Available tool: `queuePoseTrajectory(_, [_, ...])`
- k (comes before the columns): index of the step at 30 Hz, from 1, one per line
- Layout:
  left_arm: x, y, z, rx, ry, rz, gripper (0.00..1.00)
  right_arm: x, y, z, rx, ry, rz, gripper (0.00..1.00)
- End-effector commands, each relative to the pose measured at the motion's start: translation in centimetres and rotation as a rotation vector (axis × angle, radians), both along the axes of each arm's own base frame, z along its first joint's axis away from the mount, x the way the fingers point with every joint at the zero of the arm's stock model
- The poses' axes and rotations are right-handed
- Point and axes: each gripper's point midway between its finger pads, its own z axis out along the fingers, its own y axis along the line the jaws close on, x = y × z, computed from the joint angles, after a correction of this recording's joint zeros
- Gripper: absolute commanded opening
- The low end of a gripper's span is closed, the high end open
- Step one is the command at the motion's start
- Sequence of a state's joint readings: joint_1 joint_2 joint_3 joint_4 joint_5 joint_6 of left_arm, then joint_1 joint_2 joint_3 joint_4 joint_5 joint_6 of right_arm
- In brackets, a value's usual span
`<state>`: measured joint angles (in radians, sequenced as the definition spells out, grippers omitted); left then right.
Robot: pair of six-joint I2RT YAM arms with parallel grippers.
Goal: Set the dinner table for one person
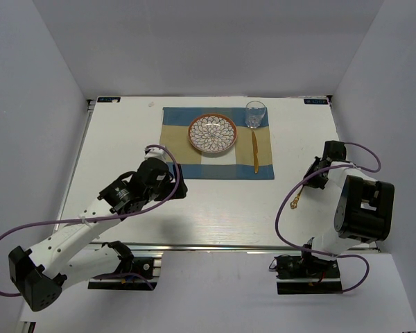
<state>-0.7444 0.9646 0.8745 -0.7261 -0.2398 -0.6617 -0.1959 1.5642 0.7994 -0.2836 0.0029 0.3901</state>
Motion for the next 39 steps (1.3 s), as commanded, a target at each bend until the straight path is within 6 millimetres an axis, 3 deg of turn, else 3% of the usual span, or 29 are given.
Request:
queuePoseTrajectory(1, [0.2, 0.3, 1.8, -0.021, -0.044, 0.009, 0.98, -6.8, 2.0, -4.1, 0.069, 0.285, 0.030, 0.08])
queuePoseTrajectory(4, [0.2, 0.4, 2.1, -0.022, -0.052, 0.012, 0.98, -6.9, 2.0, -4.2, 0.060, 0.295, 0.031, 0.00])
queuePoseTrajectory(12, [0.3, 0.3, 2.2, -0.017, -0.050, 0.012, 0.98, -6.5, 1.5, -3.7, 0.024, 0.271, 0.024, 0.00])
queuePoseTrajectory(21, [0.6, 1.6, 4.6, 0.017, -0.101, 0.041, 0.98, -4.5, 0.7, 0.0, -0.048, 0.145, 0.005, 0.00])
queuePoseTrajectory(26, [0.9, 2.3, 5.0, 0.056, -0.111, 0.062, 0.98, -3.6, 0.7, 2.1, -0.095, 0.095, 0.016, 0.00])
queuePoseTrajectory(30, [1.1, 2.8, 6.1, 0.063, -0.143, 0.074, 0.98, -2.6, 2.4, 3.8, -0.111, 0.050, 0.066, 0.00])
queuePoseTrajectory(33, [1.5, 3.6, 7.0, 0.095, -0.175, 0.091, 0.98, -0.6, 3.8, 6.3, -0.111, -0.019, 0.096, 0.00])
queuePoseTrajectory(34, [1.5, 3.9, 7.0, 0.115, -0.177, 0.101, 0.98, -0.3, 5.5, 6.8, -0.105, -0.032, 0.148, 0.00])
queuePoseTrajectory(39, [2.0, 4.5, 7.7, 0.143, -0.206, 0.119, 0.98, 2.0, 8.7, 8.8, -0.069, -0.084, 0.204, 0.00])
